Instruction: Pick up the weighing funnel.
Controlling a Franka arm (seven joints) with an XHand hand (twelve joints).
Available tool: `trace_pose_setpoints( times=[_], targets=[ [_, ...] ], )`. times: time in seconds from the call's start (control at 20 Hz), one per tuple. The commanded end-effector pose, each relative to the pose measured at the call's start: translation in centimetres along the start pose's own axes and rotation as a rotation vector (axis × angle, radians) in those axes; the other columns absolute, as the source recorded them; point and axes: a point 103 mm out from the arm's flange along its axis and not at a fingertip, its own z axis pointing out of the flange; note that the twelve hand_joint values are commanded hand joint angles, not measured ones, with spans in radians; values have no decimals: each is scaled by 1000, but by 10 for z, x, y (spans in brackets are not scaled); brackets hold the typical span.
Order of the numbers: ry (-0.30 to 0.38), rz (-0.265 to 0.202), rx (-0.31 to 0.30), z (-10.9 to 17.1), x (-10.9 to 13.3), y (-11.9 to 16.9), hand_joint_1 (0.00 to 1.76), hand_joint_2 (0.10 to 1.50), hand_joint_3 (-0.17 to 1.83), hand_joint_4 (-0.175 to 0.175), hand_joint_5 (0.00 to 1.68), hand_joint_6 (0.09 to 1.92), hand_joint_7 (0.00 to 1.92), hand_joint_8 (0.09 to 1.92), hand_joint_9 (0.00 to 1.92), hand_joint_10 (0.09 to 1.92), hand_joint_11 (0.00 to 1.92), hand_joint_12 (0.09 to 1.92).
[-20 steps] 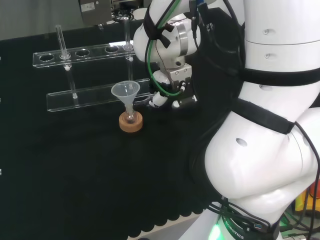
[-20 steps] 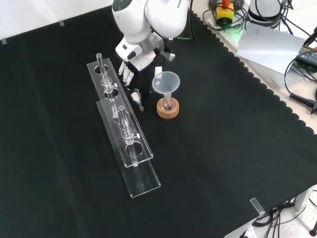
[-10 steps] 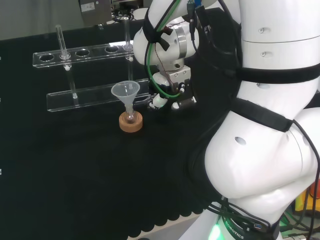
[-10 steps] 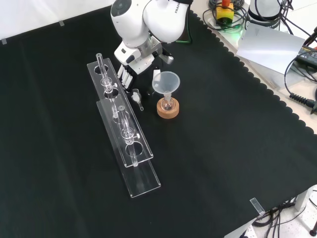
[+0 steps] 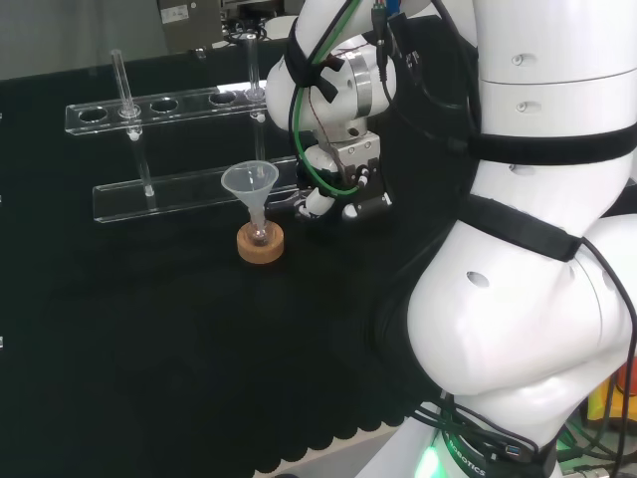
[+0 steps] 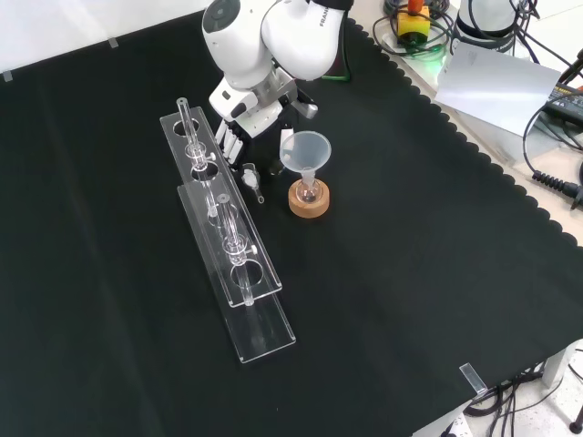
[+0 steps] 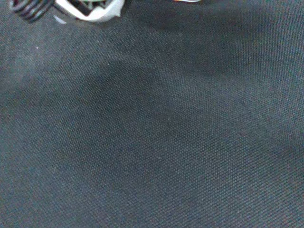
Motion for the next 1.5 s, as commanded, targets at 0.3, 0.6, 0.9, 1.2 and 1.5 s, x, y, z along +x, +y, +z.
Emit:
trace_pose_setpoints(
  times=[0.3,0.6,0.9,1.2,1.5],
  targets=[
    [-7,-9,9,4,3,3,863,680,550,-47,630,742,688,716,881,497,628,1240],
    [-22,-15,11,4,6,6,866,677,558,-46,631,747,689,717,881,496,630,1238],
    [-34,-19,-9,-2,3,1,869,674,565,-46,631,751,689,717,882,495,632,1237],
    [-54,-20,-27,-10,2,-10,871,671,571,-46,631,754,689,718,883,494,633,1236],
    [-95,-50,-24,-12,2,-11,877,667,575,-45,620,753,678,715,875,491,630,1234]
  ],
)
